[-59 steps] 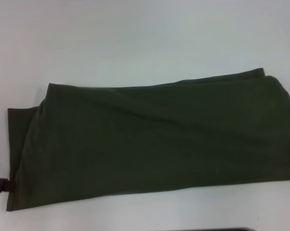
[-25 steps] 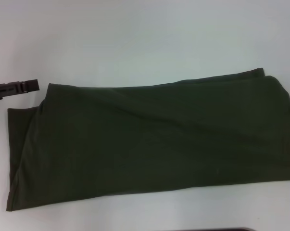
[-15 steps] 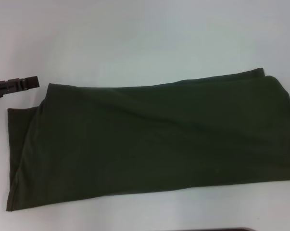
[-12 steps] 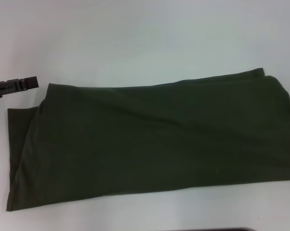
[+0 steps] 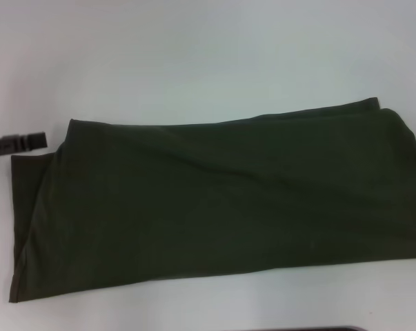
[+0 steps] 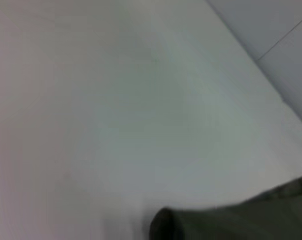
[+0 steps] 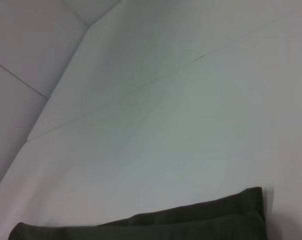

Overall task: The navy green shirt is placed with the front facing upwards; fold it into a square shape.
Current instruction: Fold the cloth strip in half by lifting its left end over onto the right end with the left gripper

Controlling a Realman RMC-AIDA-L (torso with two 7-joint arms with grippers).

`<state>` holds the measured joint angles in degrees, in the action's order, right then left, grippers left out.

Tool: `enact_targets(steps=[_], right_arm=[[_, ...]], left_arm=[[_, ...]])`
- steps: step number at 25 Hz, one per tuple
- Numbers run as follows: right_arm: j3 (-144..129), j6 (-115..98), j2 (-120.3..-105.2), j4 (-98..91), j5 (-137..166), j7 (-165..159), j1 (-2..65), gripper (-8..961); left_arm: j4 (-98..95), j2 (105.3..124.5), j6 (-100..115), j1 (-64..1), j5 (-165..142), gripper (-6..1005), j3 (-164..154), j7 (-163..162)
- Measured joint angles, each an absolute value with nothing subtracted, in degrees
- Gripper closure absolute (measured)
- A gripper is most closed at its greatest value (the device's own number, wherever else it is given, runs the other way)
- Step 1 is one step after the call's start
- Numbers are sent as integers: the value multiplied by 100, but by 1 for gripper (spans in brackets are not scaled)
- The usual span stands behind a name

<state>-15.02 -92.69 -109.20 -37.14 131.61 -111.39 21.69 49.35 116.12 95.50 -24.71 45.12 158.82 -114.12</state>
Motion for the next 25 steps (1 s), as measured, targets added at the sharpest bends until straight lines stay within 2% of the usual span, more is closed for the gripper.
enact_targets(steps=[5,14,25], right_arm=[[-1497,-9272,-10919,-3714,13137,-11164,2183,58],[-1503,-9338,-10915,-3732,13139,-11198,2192,58],[-1503,-9344,-10873,-3753,13143,-11248,2197,57]], left_arm=[[4946,11528,9558,-2399,4229,95,15864,-11524],[4921,11483,9589,-2414,3800,95,15848,-11581],[4785,11214,9714,-2622,3671,95,15258,-11970]])
